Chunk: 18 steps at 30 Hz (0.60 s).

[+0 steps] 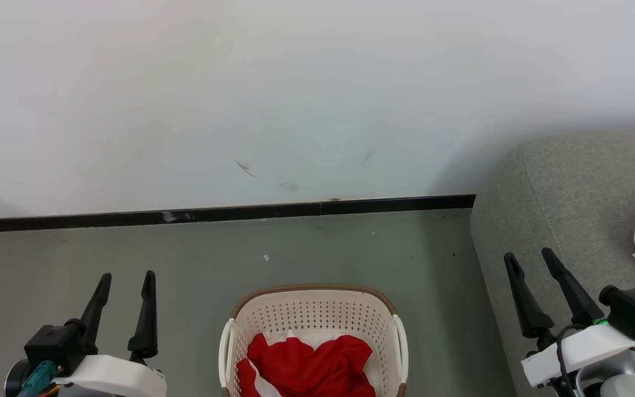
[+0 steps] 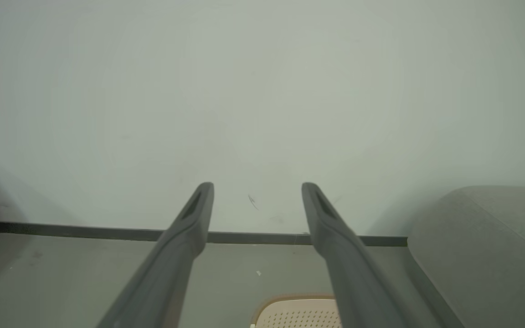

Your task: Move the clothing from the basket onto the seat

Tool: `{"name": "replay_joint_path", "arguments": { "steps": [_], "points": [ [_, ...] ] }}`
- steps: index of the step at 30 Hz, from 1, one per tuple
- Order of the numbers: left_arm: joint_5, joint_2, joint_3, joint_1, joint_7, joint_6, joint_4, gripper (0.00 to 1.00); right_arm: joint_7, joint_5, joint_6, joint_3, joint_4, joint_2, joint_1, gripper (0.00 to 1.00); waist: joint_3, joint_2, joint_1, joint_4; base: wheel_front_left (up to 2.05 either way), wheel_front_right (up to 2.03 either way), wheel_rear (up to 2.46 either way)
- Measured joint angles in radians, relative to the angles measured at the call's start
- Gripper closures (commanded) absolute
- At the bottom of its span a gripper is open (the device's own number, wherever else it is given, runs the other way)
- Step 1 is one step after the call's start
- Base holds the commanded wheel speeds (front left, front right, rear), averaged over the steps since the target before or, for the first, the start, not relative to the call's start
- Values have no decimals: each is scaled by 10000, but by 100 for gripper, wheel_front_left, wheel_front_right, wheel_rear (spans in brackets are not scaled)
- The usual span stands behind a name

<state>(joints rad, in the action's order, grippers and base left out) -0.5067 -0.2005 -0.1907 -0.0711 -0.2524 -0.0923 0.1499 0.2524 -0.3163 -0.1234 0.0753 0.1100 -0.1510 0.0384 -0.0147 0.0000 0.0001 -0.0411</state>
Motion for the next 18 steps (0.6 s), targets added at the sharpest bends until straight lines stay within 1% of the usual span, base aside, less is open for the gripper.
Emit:
{"name": "replay_joint_path", "arguments": {
  "steps": [18],
  "points": [
    [290,366,493,17,0,359,155,0,0,42,0,-88,-65,119,-183,0,-17,0,0,32,0,0,0]
  ]
}}
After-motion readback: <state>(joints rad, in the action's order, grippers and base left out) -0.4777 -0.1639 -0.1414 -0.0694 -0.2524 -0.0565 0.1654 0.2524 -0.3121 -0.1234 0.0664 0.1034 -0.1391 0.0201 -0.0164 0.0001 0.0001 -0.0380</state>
